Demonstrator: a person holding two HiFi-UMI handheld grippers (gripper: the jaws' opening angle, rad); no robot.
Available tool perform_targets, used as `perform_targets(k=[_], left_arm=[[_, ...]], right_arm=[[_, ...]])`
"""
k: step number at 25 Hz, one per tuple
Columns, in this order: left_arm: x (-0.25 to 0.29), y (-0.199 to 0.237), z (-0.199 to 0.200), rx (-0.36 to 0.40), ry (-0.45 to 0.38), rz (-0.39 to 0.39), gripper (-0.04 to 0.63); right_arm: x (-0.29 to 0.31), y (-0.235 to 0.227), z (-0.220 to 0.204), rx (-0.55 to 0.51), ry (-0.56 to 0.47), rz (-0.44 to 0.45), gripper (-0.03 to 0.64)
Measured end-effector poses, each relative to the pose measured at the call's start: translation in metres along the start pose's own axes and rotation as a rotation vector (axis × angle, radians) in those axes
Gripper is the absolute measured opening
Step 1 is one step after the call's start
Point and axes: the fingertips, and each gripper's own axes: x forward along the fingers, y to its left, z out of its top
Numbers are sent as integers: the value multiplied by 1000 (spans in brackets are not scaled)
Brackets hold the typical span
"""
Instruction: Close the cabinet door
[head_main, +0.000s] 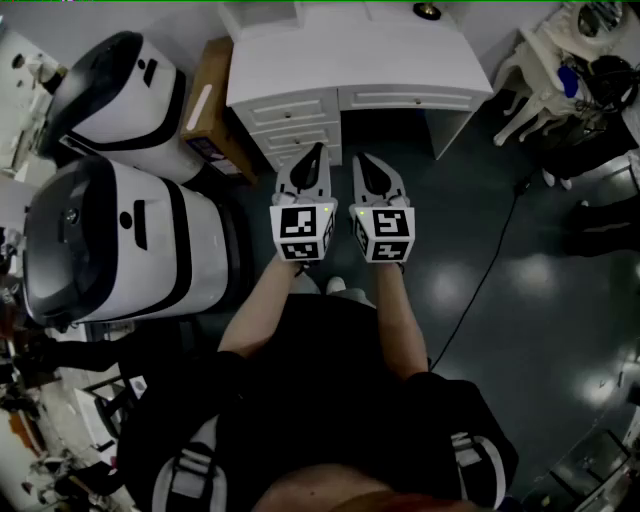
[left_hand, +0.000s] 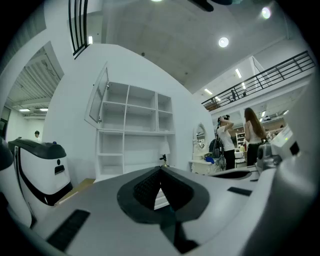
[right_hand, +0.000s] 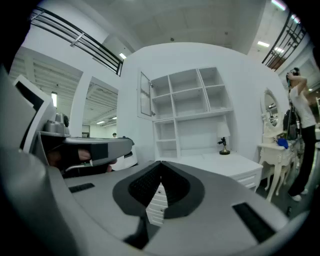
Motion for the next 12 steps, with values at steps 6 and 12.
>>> perform_targets(k=[6, 12], left_arm=[[6, 4, -1, -4, 5, 12, 11], [6, 16, 5, 14, -14, 17, 11]], right_arm=[[8, -2, 9, 15, -31, 5, 18], [25, 9, 16, 22, -46, 61, 18]])
